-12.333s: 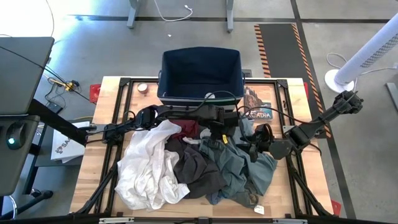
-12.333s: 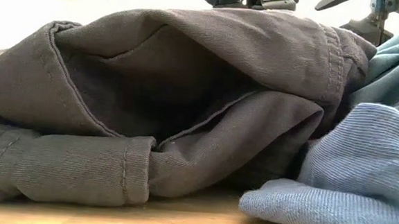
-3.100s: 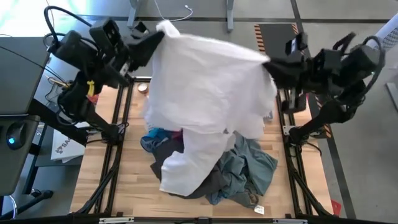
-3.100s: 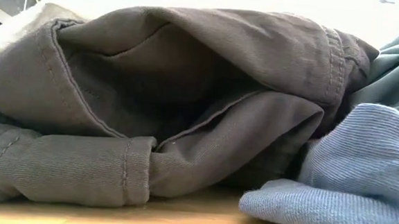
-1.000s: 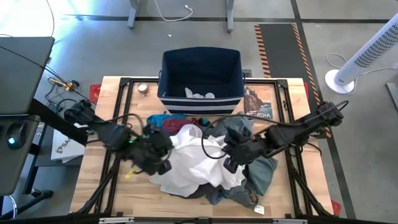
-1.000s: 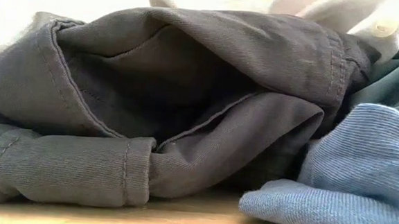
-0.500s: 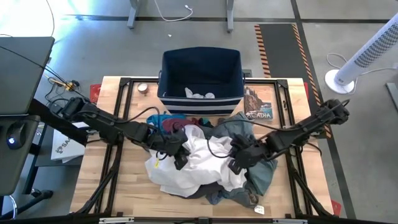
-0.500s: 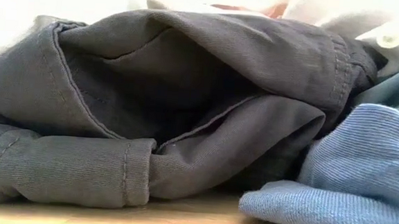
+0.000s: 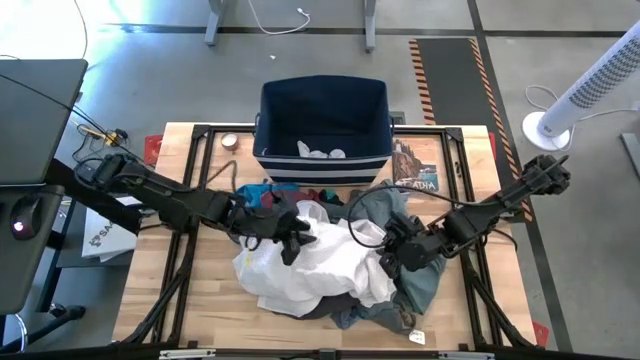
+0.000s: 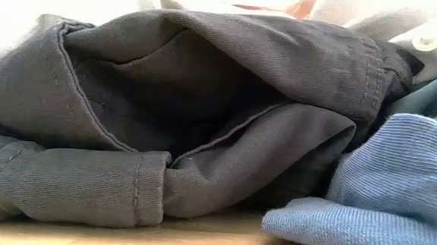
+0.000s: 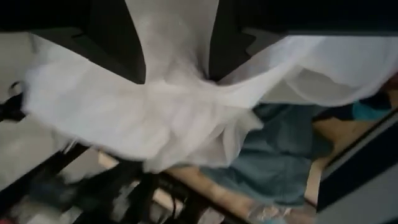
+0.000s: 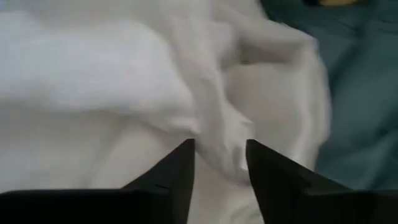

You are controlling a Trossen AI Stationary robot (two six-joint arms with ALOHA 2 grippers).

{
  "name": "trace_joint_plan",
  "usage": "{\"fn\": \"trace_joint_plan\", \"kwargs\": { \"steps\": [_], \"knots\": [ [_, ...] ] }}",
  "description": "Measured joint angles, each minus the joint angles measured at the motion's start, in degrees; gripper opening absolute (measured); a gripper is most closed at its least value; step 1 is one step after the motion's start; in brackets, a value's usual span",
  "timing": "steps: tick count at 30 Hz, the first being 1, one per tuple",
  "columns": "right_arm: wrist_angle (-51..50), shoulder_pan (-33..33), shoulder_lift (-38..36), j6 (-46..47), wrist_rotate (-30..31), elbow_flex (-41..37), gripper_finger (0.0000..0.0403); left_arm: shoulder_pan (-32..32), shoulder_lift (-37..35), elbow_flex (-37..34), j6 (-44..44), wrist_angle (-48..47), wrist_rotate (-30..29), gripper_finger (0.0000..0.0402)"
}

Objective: Sort clothes
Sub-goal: Put the white polo into the blue laundry bin

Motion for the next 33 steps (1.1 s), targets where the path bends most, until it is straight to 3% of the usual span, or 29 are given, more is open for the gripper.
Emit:
{"fn": "trace_joint_plan", "kwargs": {
  "steps": [4,13,17,21,26,29,33],
  "knots": [
    [-3.6,0.0,0.4,1.9,-0.2,-1.4,0.0180,0.4,-3.8,0.0,-0.5,0.5,-0.1,0.0183],
    [15.1,0.0,0.5,3.1,-2.1,-14.3,0.0200,0.1,-11.9,0.1,0.6,-0.3,-2.8,0.0184],
    [18.8,0.3,0.5,5.2,-1.8,-17.3,0.0197,0.1,-14.5,0.1,-0.2,-5.8,-3.8,0.0184],
    [18.5,1.2,0.5,5.9,0.2,-17.3,0.0155,-0.9,-16.2,0.1,-3.1,-11.0,-5.2,0.0184],
    [18.6,2.1,0.5,2.9,2.7,-14.8,0.0024,-2.5,-16.5,0.1,-3.4,-11.5,-8.3,0.0184],
    [16.3,2.3,0.5,1.2,2.9,-11.8,0.0015,-2.6,-16.5,0.1,-3.4,-11.7,-9.2,0.0184],
    [0.4,2.7,0.5,2.0,3.1,-4.6,0.0005,-2.6,-16.5,0.1,-3.4,-11.8,-9.2,0.0184]
  ]
}}
